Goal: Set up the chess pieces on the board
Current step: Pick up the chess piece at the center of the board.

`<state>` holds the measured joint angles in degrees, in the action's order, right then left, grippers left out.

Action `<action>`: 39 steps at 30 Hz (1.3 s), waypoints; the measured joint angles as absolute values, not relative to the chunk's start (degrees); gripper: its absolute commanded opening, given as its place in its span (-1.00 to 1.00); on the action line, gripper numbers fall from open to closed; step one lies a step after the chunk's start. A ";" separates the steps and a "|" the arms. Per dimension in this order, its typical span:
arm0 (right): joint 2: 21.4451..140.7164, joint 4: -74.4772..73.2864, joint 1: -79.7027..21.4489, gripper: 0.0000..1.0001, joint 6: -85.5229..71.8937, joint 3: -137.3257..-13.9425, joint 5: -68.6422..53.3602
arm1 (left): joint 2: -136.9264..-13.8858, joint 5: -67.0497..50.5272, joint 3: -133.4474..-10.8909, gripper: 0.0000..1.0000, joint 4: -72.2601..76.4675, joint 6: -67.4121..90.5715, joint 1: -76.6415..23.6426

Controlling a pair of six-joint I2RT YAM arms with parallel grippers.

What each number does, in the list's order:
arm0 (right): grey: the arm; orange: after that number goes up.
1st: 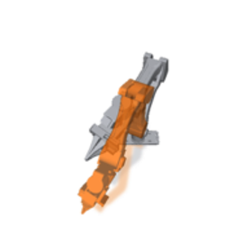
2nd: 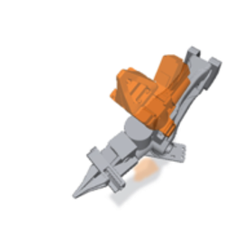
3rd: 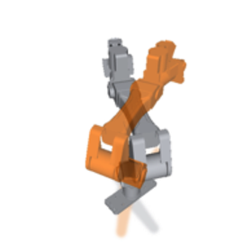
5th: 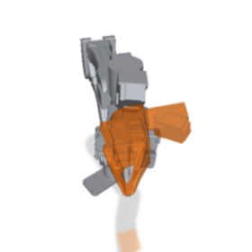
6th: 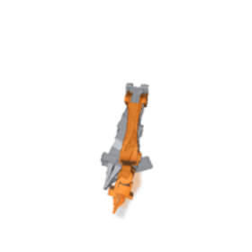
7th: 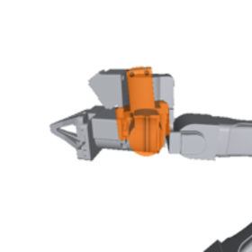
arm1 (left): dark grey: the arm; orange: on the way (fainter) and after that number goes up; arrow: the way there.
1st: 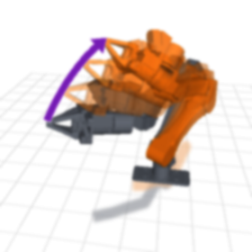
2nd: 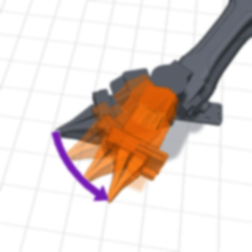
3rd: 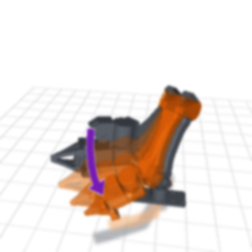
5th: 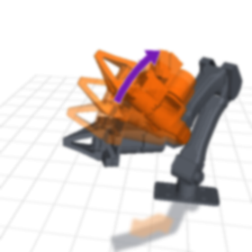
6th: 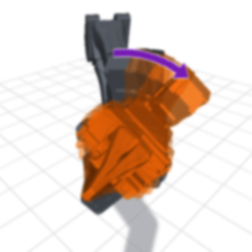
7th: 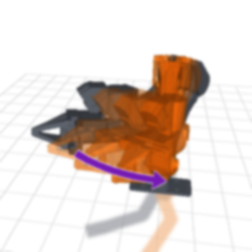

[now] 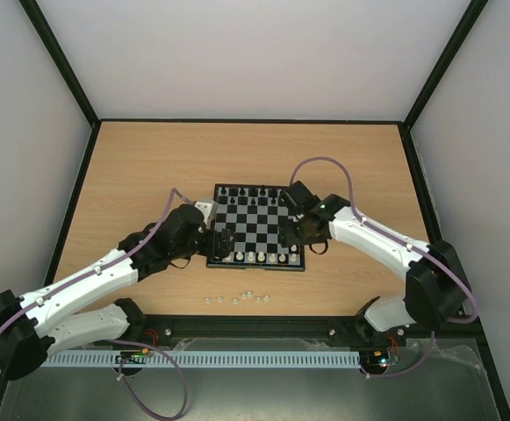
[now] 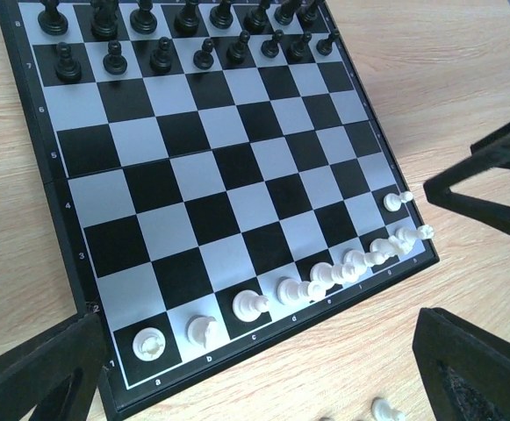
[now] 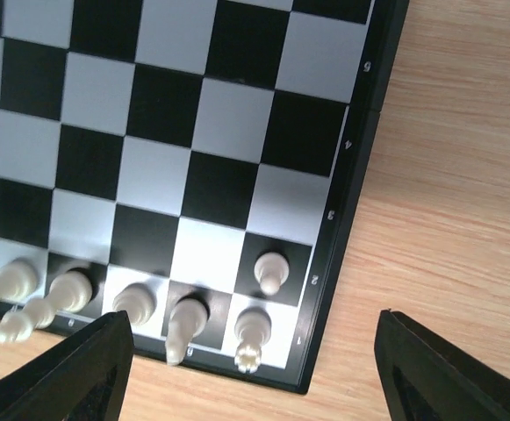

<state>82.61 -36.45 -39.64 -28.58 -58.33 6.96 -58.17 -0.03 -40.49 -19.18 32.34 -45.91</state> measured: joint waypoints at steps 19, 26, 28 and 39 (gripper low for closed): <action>70.94 -32.47 -43.38 0.89 -28.40 -51.66 -4.62 | -51.07 0.40 -38.94 0.98 -18.74 34.89 -45.82; 70.91 -30.63 -46.89 0.98 -28.42 -50.52 -5.41 | -50.33 1.19 -36.69 0.98 -18.11 37.63 -47.86; 70.91 -30.22 -47.46 0.97 -28.40 -50.26 -5.63 | -50.46 2.11 -36.56 0.98 -18.17 38.61 -49.19; 65.73 -28.32 -47.77 0.97 -28.03 -49.95 -7.66 | -57.89 9.58 -39.07 0.98 -19.64 44.64 -52.51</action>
<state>65.73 -28.32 -47.77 -28.03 -49.95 -7.66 -57.89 9.58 -39.07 -19.64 44.64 -52.51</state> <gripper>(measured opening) 0.986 0.991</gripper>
